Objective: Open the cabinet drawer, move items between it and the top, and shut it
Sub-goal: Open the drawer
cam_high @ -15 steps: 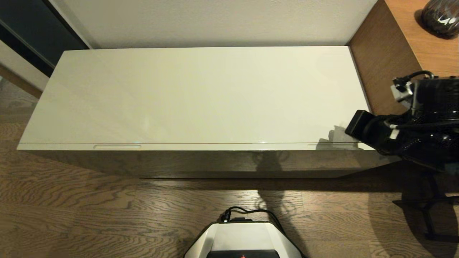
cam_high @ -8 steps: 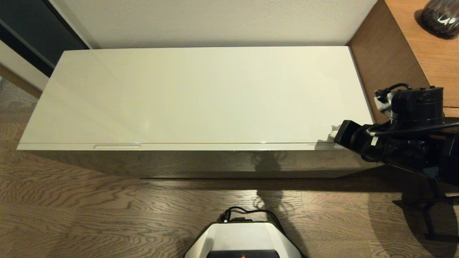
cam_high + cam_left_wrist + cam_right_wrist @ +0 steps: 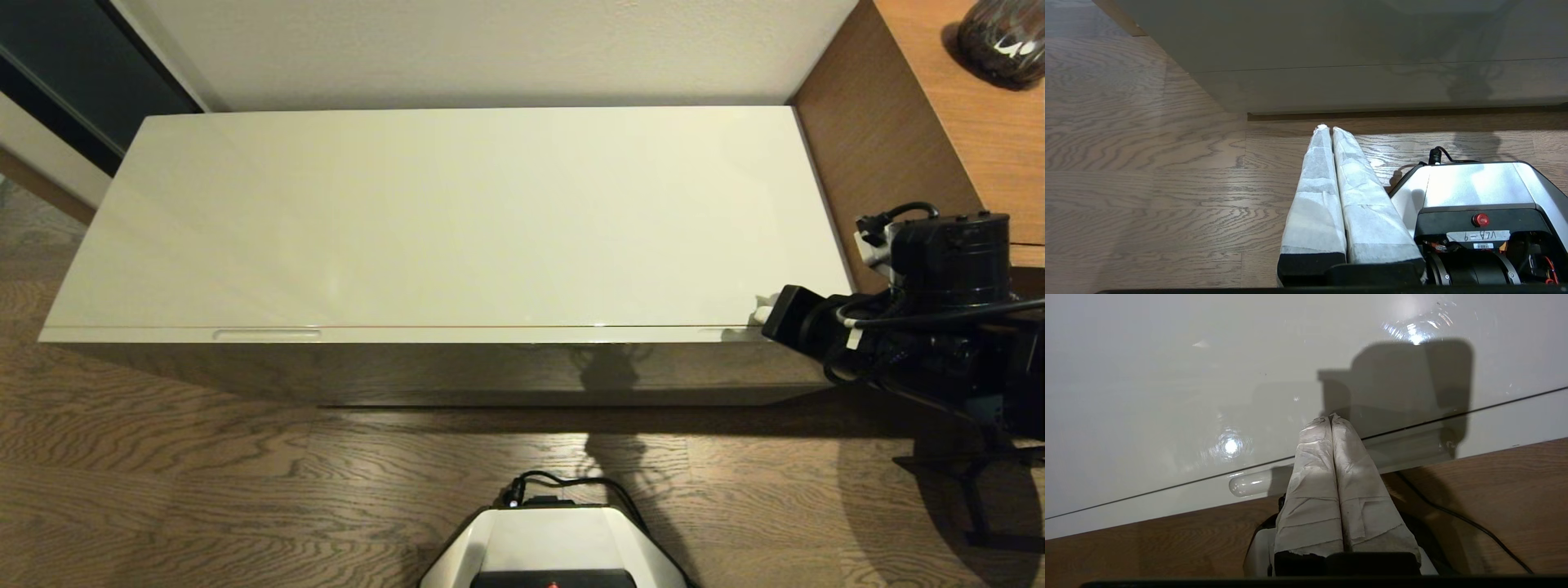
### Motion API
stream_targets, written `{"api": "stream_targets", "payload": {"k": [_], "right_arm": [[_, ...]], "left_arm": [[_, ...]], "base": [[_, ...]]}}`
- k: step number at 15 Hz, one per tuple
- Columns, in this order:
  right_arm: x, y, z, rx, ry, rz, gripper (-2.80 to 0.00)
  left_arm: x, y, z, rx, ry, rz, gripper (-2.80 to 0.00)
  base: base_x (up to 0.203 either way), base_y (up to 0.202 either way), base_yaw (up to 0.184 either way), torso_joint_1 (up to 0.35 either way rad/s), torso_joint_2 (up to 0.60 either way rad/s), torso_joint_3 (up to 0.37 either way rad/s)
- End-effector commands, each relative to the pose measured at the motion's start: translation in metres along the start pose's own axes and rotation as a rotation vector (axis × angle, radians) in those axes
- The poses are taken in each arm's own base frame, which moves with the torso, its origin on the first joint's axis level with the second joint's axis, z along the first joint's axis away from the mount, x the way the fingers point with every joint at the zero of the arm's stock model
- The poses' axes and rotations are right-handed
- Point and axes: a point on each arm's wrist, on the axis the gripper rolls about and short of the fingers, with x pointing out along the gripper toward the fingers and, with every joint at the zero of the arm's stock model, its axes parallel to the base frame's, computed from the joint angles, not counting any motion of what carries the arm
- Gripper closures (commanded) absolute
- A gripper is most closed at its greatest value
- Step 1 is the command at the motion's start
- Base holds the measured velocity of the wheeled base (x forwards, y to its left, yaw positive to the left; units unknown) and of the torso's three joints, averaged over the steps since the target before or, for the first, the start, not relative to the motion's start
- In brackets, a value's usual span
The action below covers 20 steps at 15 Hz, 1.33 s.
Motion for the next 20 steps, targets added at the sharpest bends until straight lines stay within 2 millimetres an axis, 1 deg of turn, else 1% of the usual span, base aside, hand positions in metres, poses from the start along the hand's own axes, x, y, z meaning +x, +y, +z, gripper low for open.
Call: {"api": "stream_targets", "payload": {"k": [1, 7, 8, 10, 12, 14, 17, 20], "right_arm": [[0.001, -0.004, -0.006, -0.002, 0.024, -0.014, 0.00], [0.007, -0.012, -0.022, -0.009, 0.075, -0.047, 0.00], [0.007, -0.012, -0.022, -0.008, 0.075, -0.048, 0.00], [0.008, -0.016, -0.027, 0.018, 0.097, -0.067, 0.00], [0.005, -0.020, -0.034, 0.015, 0.122, -0.076, 0.00], [-0.001, -0.022, -0.035, 0.026, 0.125, -0.068, 0.00], [-0.023, -0.024, -0.032, 0.053, 0.149, -0.048, 0.00], [-0.066, -0.028, -0.023, 0.113, 0.179, 0.005, 0.00]], "left_arm": [[0.000, 0.000, 0.000, 0.000, 0.001, 0.000, 0.00], [0.000, 0.000, 0.000, 0.000, 0.001, 0.000, 0.00], [0.000, 0.000, 0.000, 0.000, 0.001, 0.000, 0.00], [0.000, 0.000, 0.000, 0.000, 0.001, 0.000, 0.00], [0.000, 0.000, 0.000, 0.000, 0.001, 0.000, 0.00], [0.000, 0.000, 0.000, 0.000, 0.001, 0.000, 0.00], [0.000, 0.000, 0.000, 0.000, 0.001, 0.000, 0.00], [0.000, 0.000, 0.000, 0.000, 0.001, 0.000, 0.00]], "base": [[0.000, 0.000, 0.000, 0.000, 0.00, 0.000], [0.000, 0.000, 0.000, 0.000, 0.00, 0.000], [0.000, 0.000, 0.000, 0.000, 0.00, 0.000], [0.000, 0.000, 0.000, 0.000, 0.00, 0.000], [0.000, 0.000, 0.000, 0.000, 0.00, 0.000], [0.000, 0.000, 0.000, 0.000, 0.00, 0.000], [0.000, 0.000, 0.000, 0.000, 0.00, 0.000], [0.000, 0.000, 0.000, 0.000, 0.00, 0.000]]}}
